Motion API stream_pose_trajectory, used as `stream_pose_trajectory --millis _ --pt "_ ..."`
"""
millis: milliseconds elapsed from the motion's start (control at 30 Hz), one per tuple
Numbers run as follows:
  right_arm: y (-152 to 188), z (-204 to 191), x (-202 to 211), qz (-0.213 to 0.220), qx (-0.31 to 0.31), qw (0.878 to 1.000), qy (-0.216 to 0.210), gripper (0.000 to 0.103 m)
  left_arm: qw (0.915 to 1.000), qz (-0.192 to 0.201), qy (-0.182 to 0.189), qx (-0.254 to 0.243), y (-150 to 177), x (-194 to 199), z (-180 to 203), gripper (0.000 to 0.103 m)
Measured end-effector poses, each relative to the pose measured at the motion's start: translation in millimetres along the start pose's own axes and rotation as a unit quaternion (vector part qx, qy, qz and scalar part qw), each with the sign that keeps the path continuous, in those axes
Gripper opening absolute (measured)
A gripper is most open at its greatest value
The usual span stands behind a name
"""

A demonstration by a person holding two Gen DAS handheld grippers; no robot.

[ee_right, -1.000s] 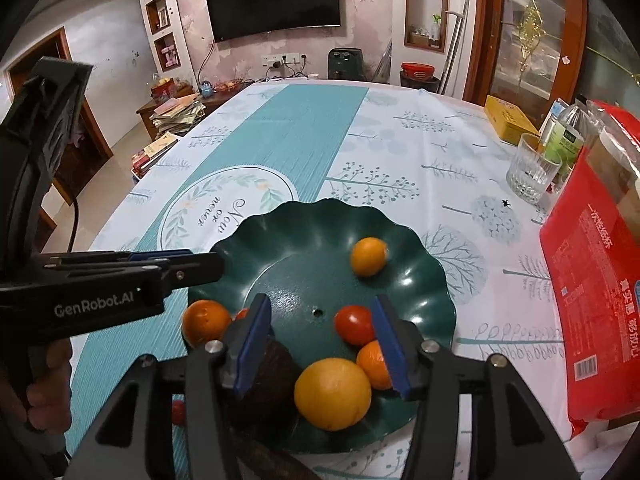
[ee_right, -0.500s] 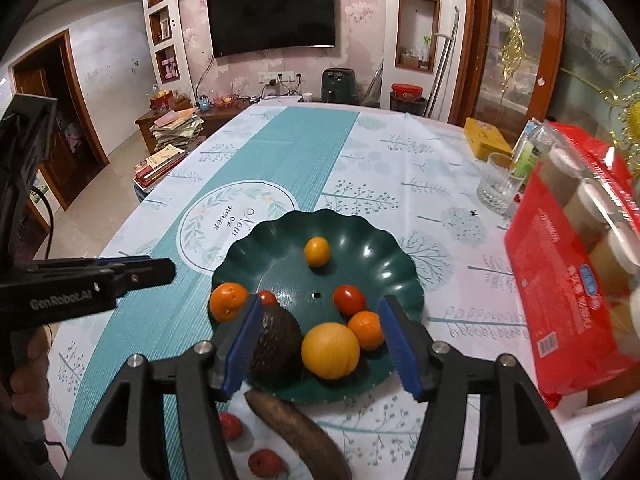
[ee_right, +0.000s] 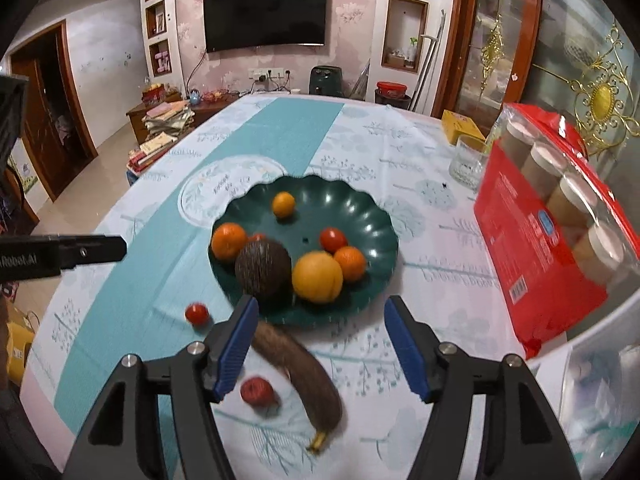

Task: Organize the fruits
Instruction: 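Move both tools back toward the banana and red fruits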

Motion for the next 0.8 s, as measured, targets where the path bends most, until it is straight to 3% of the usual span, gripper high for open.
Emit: stream_pose_trajectory --millis 267,533,633,800 --pt "37 -2 -14 -0.028 0.022 0.999 0.011 0.066 0.9997 -0.023 0.003 -0.004 25 -17 2 0.039" --pt "56 -11 -36 -0.033 0.104 0.993 0.042 0.066 0.999 -0.043 0.01 -0.002 35 -52 8 0.044" --pt "60 -15 -46 -0.033 0.132 0.99 0.044 0.066 0.999 -0.041 0.02 0.002 37 -67 11 0.05" --pt "66 -19 -64 -0.03 0.17 0.984 0.045 0.066 0.9986 -0.047 0.022 -0.007 35 -89 19 0.05"
Point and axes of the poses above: each gripper's, at about its wrist camera, not at the fingertips, and x roughly against the way its jaws point, z to its right, y to its underside, the point moved 1 cm from there along -x, roughly the way its jaws point, and after that the axes turned 8 degrees about -z, right-handed, at the moved point
